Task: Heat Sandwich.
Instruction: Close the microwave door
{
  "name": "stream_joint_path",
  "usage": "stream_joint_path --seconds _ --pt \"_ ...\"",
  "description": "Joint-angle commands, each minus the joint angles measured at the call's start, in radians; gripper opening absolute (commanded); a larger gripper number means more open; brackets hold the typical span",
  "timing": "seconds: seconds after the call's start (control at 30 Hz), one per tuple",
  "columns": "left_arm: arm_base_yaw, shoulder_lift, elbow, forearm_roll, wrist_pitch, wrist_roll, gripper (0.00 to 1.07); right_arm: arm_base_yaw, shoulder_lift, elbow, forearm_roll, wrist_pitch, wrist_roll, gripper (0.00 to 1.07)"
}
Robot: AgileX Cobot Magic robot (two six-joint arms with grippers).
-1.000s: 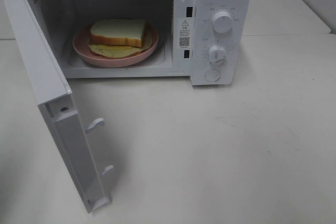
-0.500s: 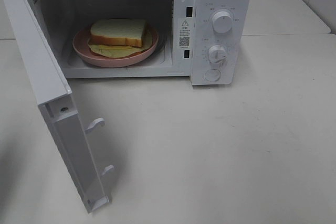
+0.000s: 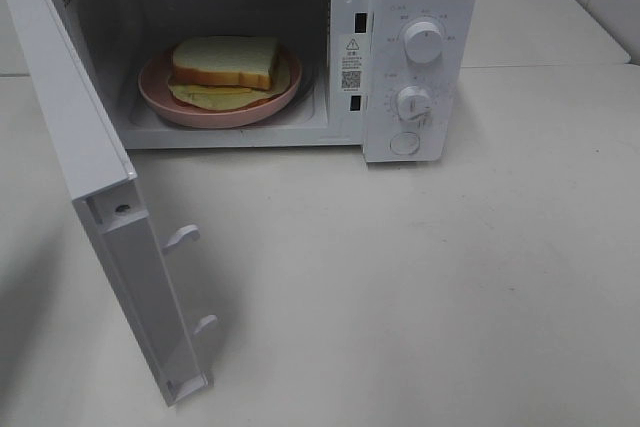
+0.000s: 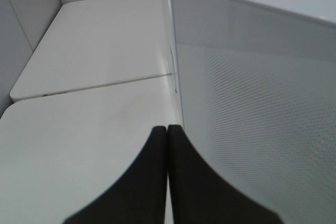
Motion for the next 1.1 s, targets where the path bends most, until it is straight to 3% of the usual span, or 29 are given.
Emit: stream_joint_path --seconds 0.03,0.23,0.4,0.43,0.47,0.57,0.6,0.77,0.9,1.03,1.1 --pt "-0.008 0.071 0.002 0.046 -0.119 -0.007 0.00 -0.007 -0.026 0.000 -0.003 -0.008 -0.002 0.76" --pt "-0.008 0.184 -0.007 0.073 -0.248 -0.024 0.00 -0.007 -0.026 0.000 -0.003 -0.008 -0.002 0.76" --pt "-0.008 0.268 -0.012 0.101 -0.355 -0.130 0.00 -0.007 -0.026 0.000 -0.003 -0.008 -0.002 0.76" --pt "-0.008 0.302 -0.027 0.119 -0.366 -0.175 0.00 -0.007 -0.026 0.000 -0.003 -0.008 -0.002 0.76" --pt "-0.008 0.302 -0.027 0.119 -0.366 -0.175 0.00 -0.007 -0.026 0.000 -0.003 -0.008 -0.002 0.76" --pt "-0.008 0.352 -0.059 0.191 -0.368 -0.218 0.00 -0.007 -0.026 0.000 -0.003 -0.008 -0.001 0.76" --pt "-0.008 0.379 -0.079 0.268 -0.378 -0.226 0.00 -0.007 -0.026 0.000 -0.003 -0.008 -0.001 0.76" --pt "-0.008 0.443 -0.100 0.377 -0.475 -0.227 0.00 -0.007 -0.026 0.000 -0.003 -0.008 -0.001 0.76" --pt "-0.019 0.464 -0.106 0.376 -0.491 -0.227 0.00 -0.007 -0.026 0.000 -0.003 -0.008 -0.001 0.76" --pt "-0.082 0.466 -0.106 0.307 -0.487 -0.186 0.00 -0.007 -0.026 0.000 -0.003 -0.008 -0.001 0.76" --pt "-0.137 0.466 -0.106 0.215 -0.487 -0.154 0.00 -0.007 -0.026 0.000 -0.003 -0.008 -0.001 0.76"
